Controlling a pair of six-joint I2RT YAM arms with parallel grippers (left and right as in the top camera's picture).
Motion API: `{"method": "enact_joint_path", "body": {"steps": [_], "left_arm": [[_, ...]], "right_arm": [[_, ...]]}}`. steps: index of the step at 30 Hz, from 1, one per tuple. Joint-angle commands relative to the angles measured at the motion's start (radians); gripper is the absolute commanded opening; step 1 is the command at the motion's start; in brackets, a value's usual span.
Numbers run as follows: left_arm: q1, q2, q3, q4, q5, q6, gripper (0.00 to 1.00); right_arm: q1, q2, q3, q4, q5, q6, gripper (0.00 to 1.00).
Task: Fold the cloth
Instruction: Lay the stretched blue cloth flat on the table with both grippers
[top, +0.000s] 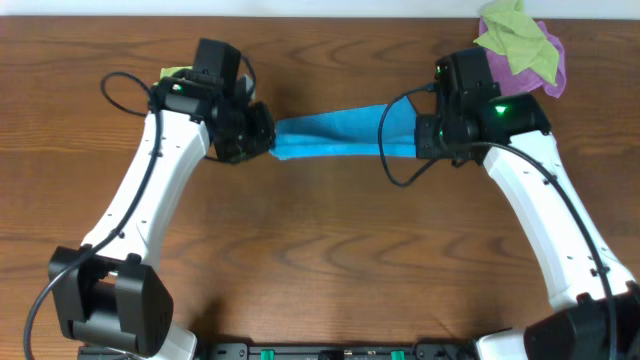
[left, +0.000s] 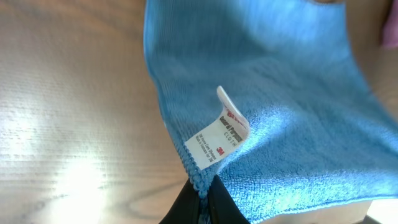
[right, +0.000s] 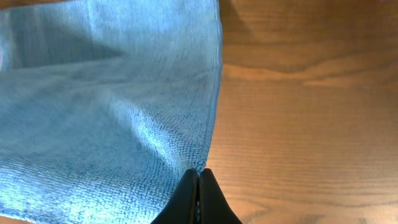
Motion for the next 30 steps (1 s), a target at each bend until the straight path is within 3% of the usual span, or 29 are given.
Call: {"method": "enact_joint_path", "body": {"steps": [1, 8, 17, 30], "left_arm": [[-0.026, -0.003, -0.059, -0.007, 0.035, 0.025, 0.06], [-0.085, -0.074, -0.208, 0.027, 0.036, -0.005, 0.06], [-0.163, -0.232, -0.488, 0.199, 0.037, -0.126, 0.06], [-0.232, -0.253, -0.584, 0.283, -0.021, -0.200, 0.06]], "right_arm": [[0.008, -0.051, -0.054, -0.012, 0.007, 0.013, 0.02], [0.008, -0.178, -0.253, 0.022, -0.002, 0.024, 0.02], [0.009, -0.365, -0.518, 0.099, -0.069, 0.056, 0.01], [0.008, -0.413, -0.635, 0.168, -0.036, 0.092, 0.01]]}}
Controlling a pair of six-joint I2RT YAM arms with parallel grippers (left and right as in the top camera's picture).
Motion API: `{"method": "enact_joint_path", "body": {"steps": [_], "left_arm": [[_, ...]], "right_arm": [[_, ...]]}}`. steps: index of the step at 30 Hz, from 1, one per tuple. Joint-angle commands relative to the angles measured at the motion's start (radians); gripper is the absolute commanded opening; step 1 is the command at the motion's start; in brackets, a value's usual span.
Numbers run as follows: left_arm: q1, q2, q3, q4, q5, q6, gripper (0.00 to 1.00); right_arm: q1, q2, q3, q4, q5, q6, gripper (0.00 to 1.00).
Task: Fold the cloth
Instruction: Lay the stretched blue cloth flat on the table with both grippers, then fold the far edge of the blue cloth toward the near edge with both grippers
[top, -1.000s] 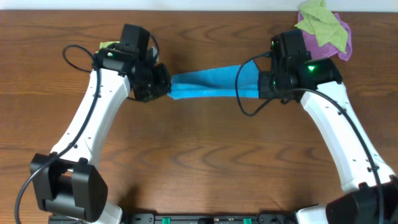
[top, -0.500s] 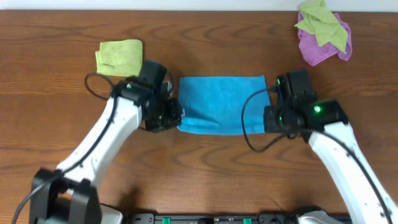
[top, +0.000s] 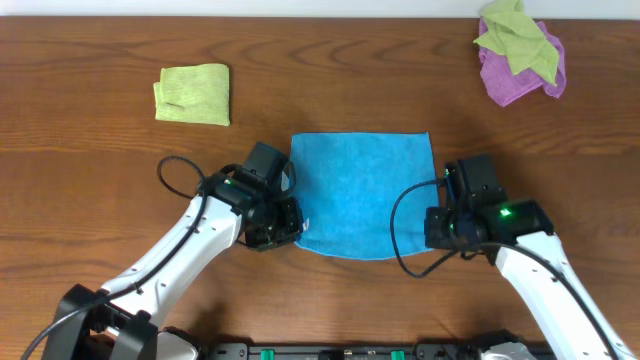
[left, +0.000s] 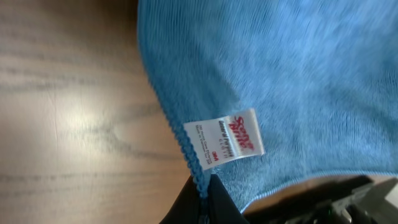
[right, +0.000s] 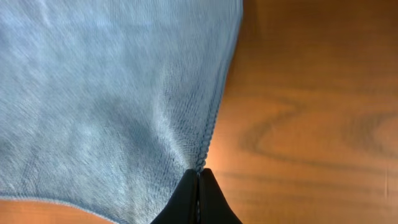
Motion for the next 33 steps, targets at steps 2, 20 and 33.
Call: {"method": "enact_joint_path", "body": {"steps": [2, 20, 33], "left_arm": [[0.025, -0.022, -0.001, 0.043, -0.043, -0.039, 0.06], [0.095, 0.040, -0.001, 0.445, -0.250, -0.093, 0.06], [0.111, 0.208, -0.001, 0.703, -0.273, -0.098, 0.06]], "right_arm": [[0.008, -0.021, 0.002, 0.068, 0.032, 0.021, 0.01], [-0.037, 0.178, 0.002, 0.507, 0.134, 0.010, 0.01], [-0.071, 0.333, 0.006, 0.769, 0.153, -0.002, 0.01]]}}
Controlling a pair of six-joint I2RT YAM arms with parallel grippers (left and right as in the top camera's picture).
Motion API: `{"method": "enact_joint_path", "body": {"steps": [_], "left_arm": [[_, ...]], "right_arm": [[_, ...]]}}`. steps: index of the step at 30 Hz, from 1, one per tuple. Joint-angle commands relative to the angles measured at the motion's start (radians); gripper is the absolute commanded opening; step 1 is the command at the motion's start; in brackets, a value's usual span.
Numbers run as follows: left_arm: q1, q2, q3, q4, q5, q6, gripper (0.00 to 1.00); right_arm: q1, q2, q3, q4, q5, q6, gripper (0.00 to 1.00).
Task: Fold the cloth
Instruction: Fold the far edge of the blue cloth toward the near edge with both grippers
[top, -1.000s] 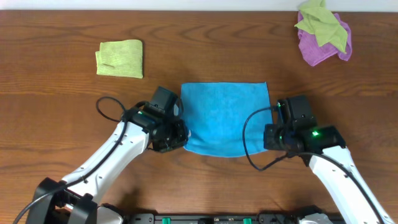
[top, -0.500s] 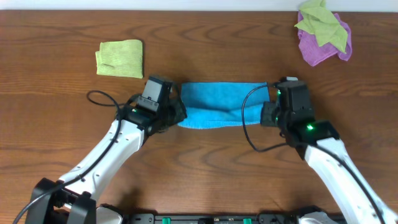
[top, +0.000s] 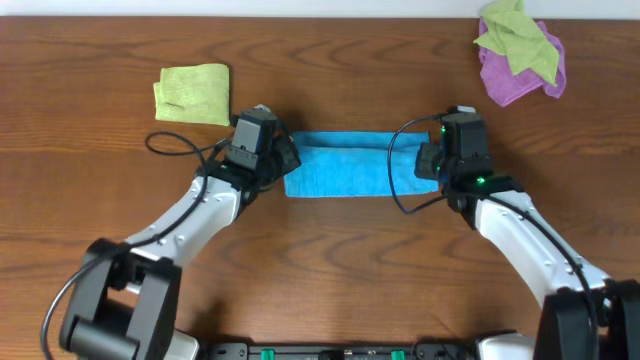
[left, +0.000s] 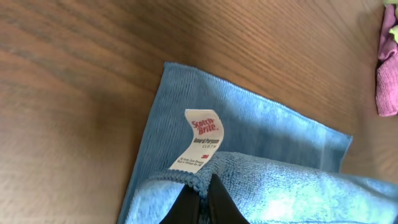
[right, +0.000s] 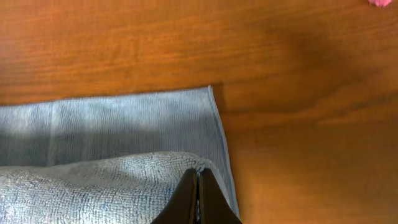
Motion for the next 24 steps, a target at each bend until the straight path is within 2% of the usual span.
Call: {"method": "enact_joint_path", "body": {"steps": [1, 18, 24], "left_arm": [[0.007, 0.041, 0.000, 0.036, -0.030, -0.001, 0.06], [0.007, 0.163, 0.008, 0.242, -0.101, 0.003, 0.06], [0.007, 0.226, 0.051, 0.251, -0.100, 0.014, 0.06]], "right_arm": [[-0.010, 0.031, 0.007, 0.032, 0.037, -0.012, 0.02], [-0.012, 0.192, 0.009, 0.257, 0.058, -0.030, 0.01], [-0.020, 0.222, 0.009, 0.299, 0.072, -0.057, 0.02]]}}
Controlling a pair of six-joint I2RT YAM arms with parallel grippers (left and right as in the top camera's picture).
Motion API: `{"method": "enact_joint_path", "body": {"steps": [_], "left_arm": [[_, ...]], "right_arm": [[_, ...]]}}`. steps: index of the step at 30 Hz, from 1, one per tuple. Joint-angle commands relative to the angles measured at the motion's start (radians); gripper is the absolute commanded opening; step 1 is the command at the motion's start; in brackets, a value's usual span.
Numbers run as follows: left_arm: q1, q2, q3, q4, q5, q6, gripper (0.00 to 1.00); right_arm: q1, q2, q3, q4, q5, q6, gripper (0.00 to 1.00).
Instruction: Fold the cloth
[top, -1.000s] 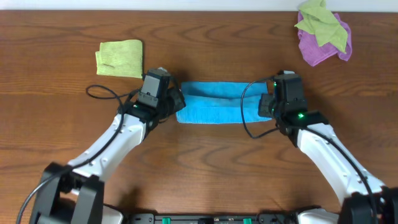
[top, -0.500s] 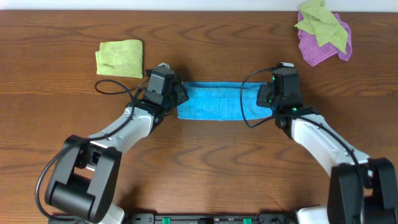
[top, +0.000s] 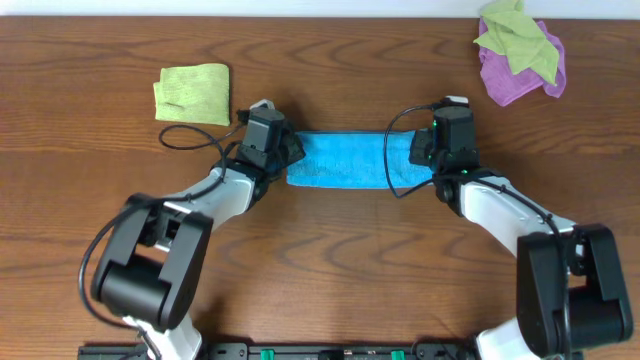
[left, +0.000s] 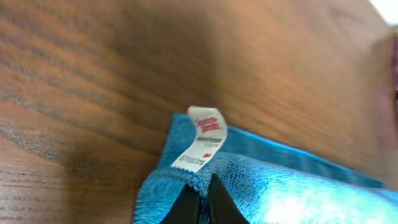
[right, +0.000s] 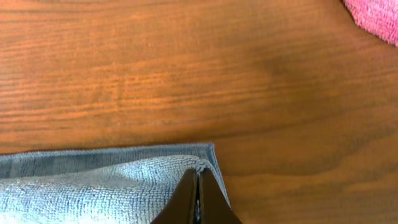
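The blue cloth (top: 345, 160) lies on the table as a narrow band doubled over on itself, its upper layer reaching almost to the far edge of the lower one. My left gripper (top: 283, 158) is shut on the upper layer's left corner (left: 198, 182), beside the white label (left: 200, 139). At the other end my right gripper (top: 428, 155) is shut on the upper layer's right corner (right: 200, 167). A thin strip of the lower layer (right: 124, 154) shows beyond the held edge.
A folded yellow-green cloth (top: 192, 94) lies at the back left. A heap of purple and green cloths (top: 520, 50) sits at the back right corner; its pink edge (right: 376, 22) shows in the right wrist view. Wooden table (top: 330, 270) all around.
Both grippers have moved a little farther toward the back with the held corners. The upper layer now nearly covers the lower one, and the band looks narrower.
Both grippers held the cloth stretched between them near the table's back. Then it lay spread flat, grippers at its near corners. Then those corners were over the far half, doubling it, and now they sit close to the far edge.
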Motion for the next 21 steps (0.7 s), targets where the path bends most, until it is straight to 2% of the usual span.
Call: {"method": "enact_joint_path", "body": {"steps": [1, 11, 14, 16, 19, 21], "left_arm": [[0.007, 0.031, 0.047, 0.005, -0.024, 0.019, 0.06], [0.007, 0.035, 0.051, 0.015, -0.048, 0.053, 0.06], [0.007, 0.035, 0.051, 0.011, -0.055, 0.055, 0.08], [0.007, 0.035, 0.051, 0.011, -0.055, 0.074, 0.18], [0.007, 0.034, 0.051, 0.012, -0.051, 0.083, 0.25], [0.007, 0.031, 0.051, 0.012, -0.051, 0.084, 0.32]], "right_arm": [[-0.016, 0.033, 0.009, 0.010, 0.030, -0.025, 0.02], [-0.022, 0.134, 0.009, 0.053, 0.029, -0.032, 0.02], [-0.023, 0.134, 0.009, 0.054, 0.030, -0.033, 0.13], [-0.022, 0.134, 0.009, 0.052, 0.029, -0.033, 0.23], [-0.022, 0.134, 0.009, 0.050, 0.029, -0.033, 0.39], [-0.022, 0.131, 0.009, 0.044, 0.029, -0.032, 0.45]]}}
